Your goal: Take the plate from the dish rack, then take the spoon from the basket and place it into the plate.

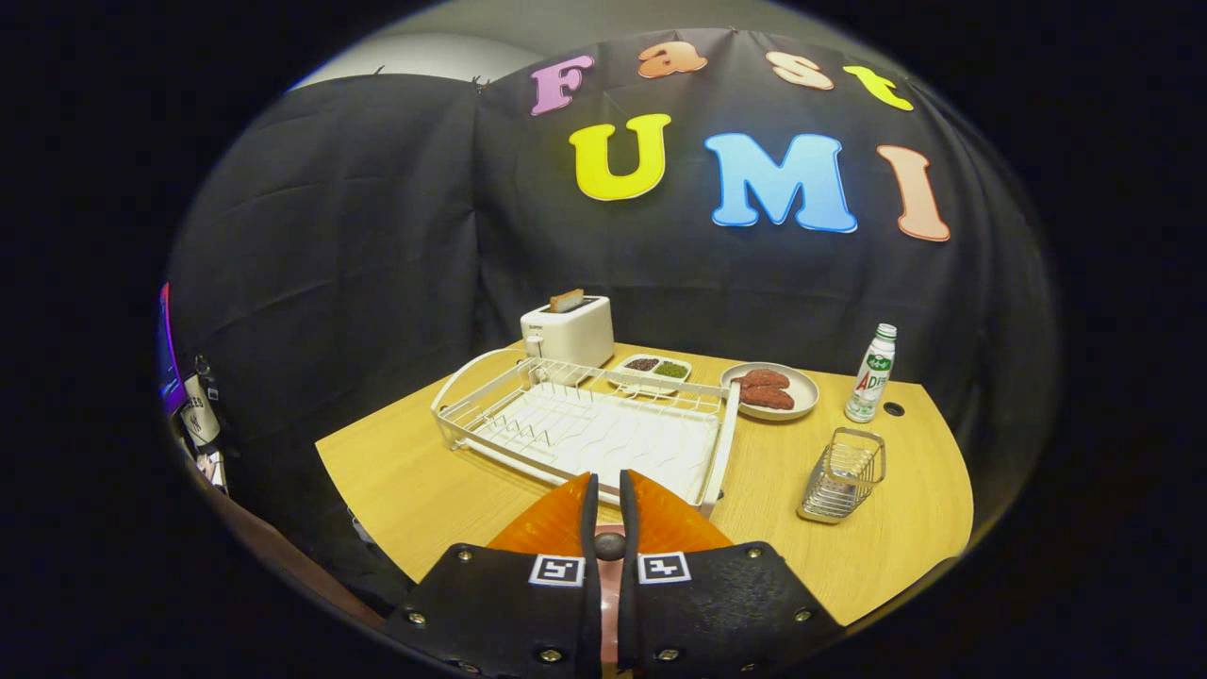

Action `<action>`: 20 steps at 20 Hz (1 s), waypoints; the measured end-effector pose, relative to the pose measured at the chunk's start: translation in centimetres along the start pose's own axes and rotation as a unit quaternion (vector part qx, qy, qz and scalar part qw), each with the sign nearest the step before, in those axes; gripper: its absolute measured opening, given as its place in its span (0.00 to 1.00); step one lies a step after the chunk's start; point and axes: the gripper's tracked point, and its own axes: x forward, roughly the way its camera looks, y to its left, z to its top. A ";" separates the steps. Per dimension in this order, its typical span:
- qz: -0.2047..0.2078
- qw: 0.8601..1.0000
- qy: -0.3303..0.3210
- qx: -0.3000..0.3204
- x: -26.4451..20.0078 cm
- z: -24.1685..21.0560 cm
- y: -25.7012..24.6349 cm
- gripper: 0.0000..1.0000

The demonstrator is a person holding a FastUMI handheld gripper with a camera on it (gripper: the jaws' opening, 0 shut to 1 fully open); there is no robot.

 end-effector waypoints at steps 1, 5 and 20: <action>0.004 1.000 0.005 0.000 0.5 -0.4 0.3 0.06; 0.010 1.000 0.030 -0.002 1.8 -2.0 0.8 0.07; -0.039 0.999 -0.030 -0.009 1.2 3.0 -3.2 0.17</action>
